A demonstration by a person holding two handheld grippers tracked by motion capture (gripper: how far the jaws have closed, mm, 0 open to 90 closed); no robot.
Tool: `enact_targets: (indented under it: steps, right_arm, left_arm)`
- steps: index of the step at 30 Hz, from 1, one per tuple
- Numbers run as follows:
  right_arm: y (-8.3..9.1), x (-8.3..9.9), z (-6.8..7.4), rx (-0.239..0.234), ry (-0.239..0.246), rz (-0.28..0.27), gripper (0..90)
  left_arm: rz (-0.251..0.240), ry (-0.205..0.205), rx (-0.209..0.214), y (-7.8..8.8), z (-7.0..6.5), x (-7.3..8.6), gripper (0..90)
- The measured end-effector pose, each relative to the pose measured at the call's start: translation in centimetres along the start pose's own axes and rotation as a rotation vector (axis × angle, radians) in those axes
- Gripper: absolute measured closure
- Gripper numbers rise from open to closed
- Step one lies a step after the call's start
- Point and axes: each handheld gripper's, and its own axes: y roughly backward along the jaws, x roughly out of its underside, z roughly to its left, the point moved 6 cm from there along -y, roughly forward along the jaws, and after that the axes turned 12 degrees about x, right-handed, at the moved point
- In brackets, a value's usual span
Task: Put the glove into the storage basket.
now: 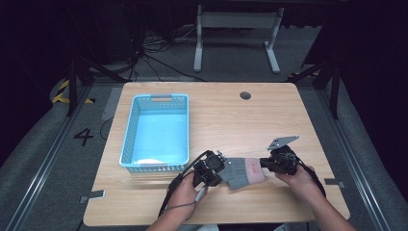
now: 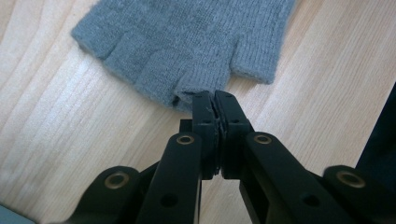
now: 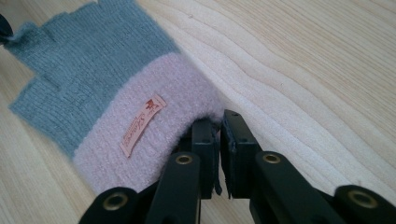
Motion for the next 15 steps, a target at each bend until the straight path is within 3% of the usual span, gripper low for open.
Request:
enact_targets:
  steps: [5,11,15]
  right_arm:
    - [0.2,0.4,-0.4,0.025,-0.004,-0.009,71.3]
    - [1.3,0.6,-0.8,0.033,-0.023,-0.041,65.9]
    - [2.2,1.3,-1.3,0.051,-0.042,-0.051,64.4]
  left_arm:
    - [-0.006,-0.015,0.005,0.6,0.0,-0.1,69.8]
    - [-0.068,-0.024,0.004,1.8,-0.2,-0.8,64.1]
    - [-0.086,-0.049,0.032,2.3,-0.5,-1.5,61.4]
